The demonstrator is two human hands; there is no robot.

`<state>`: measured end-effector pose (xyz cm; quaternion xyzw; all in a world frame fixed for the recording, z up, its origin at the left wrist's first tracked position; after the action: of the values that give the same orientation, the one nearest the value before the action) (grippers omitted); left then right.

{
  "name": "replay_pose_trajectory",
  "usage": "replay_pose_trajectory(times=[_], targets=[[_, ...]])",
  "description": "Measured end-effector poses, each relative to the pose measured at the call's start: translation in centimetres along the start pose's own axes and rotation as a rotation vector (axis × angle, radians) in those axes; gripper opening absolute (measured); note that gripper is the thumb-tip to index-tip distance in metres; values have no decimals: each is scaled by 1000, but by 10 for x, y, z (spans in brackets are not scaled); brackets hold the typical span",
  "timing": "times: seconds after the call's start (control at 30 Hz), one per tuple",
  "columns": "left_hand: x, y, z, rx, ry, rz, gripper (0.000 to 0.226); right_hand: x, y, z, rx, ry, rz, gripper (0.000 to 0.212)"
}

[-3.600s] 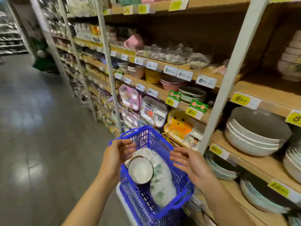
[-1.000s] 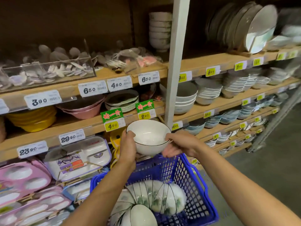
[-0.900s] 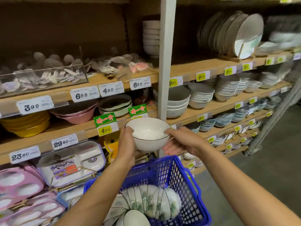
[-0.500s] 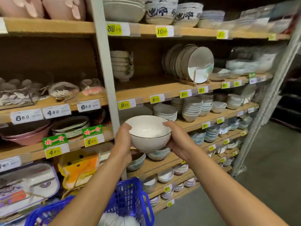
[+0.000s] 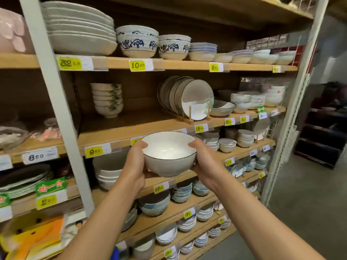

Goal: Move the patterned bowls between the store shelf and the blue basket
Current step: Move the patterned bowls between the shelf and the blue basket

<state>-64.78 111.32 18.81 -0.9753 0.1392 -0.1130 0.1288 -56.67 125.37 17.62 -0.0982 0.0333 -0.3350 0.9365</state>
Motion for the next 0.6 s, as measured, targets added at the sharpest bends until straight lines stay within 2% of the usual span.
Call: replay_pose_trajectory(times=[0.23,0.6], targets=[[-58,-17,-17,8,-10,-42,9,-67,-12,9,-1,-29,41,24],[-155,-15,-53,56,-124,-154,18,-188,-75,16,-11,-15,156,32]])
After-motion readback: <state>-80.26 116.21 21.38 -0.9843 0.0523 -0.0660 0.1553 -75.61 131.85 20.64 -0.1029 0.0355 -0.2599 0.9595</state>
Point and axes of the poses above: each hand's wrist, its own x-axis away from the middle knuckle, its own y-axis out of the back of the hand, z = x × y, the point moved 1 cm from there along -x, towards the middle knuckle, and after that the axes turned 5 degrees about -z, right-handed, at the moved point
